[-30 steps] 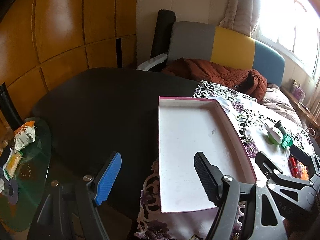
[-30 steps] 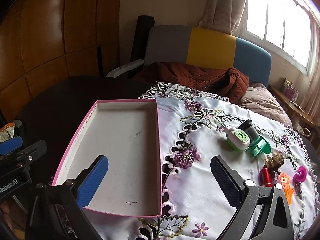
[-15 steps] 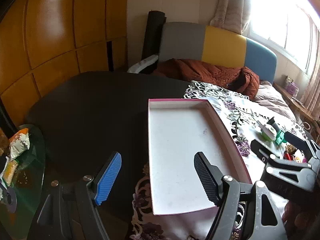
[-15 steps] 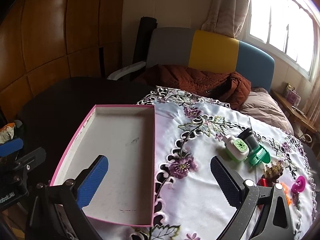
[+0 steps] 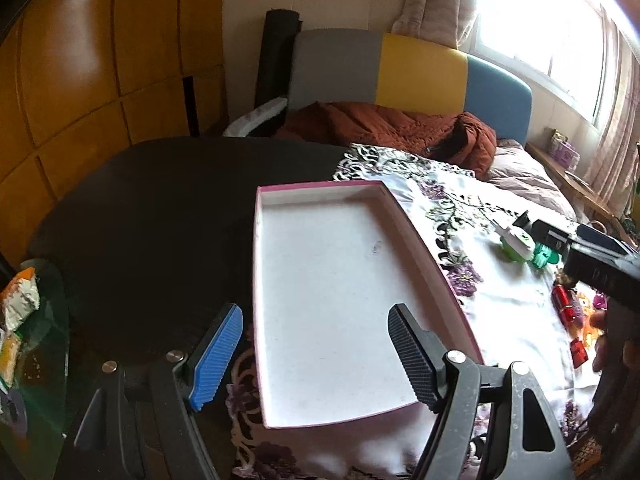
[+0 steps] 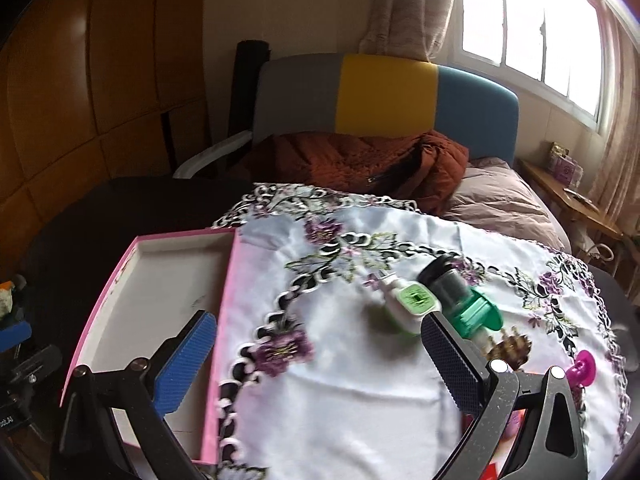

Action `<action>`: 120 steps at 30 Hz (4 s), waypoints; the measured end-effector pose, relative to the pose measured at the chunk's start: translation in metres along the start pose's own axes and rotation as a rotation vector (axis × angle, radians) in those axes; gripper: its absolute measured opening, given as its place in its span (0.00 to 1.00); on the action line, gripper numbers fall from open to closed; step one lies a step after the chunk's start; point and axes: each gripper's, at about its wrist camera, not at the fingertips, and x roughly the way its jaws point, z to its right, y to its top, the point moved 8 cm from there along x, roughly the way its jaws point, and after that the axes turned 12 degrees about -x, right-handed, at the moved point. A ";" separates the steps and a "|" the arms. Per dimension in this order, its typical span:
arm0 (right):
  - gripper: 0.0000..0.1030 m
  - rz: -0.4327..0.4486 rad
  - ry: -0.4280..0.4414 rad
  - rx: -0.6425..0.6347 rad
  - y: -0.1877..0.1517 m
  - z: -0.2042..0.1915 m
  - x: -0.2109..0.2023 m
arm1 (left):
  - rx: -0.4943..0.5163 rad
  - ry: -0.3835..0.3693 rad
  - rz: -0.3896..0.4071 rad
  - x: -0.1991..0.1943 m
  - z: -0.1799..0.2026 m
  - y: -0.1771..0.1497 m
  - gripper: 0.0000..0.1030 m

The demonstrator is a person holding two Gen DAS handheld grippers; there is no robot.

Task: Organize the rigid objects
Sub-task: 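Reach the left tool to the white-green plug device and grasp it, then lift the plug device with the left tool while the right tool grasps the dark cup, then lower the plug device into the pink tray and open the left tool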

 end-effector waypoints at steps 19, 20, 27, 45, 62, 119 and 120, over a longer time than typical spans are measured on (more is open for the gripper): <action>1.00 -0.002 -0.207 0.536 -0.057 0.264 0.013 | 0.039 -0.278 -0.191 0.033 0.096 0.019 0.74; 1.00 0.013 -0.173 0.598 -0.060 0.272 0.012 | 0.038 -0.298 -0.222 0.038 0.107 0.018 0.74; 1.00 0.032 -0.071 0.744 -0.071 0.283 0.014 | 0.089 -0.377 -0.399 0.077 0.191 -0.002 0.73; 1.00 0.012 -0.024 0.743 -0.069 0.279 0.018 | 0.046 -0.255 -0.547 0.198 0.317 -0.006 0.74; 1.00 -0.025 -0.013 0.708 -0.069 0.272 0.025 | 0.201 -0.228 -0.543 0.209 0.321 -0.025 0.55; 0.42 -0.429 0.318 0.062 -0.086 0.051 0.104 | 0.161 -0.271 -0.224 0.066 0.098 0.009 0.53; 0.42 -0.426 0.320 0.064 -0.086 0.052 0.103 | 0.145 -0.244 -0.220 0.073 0.084 0.018 0.53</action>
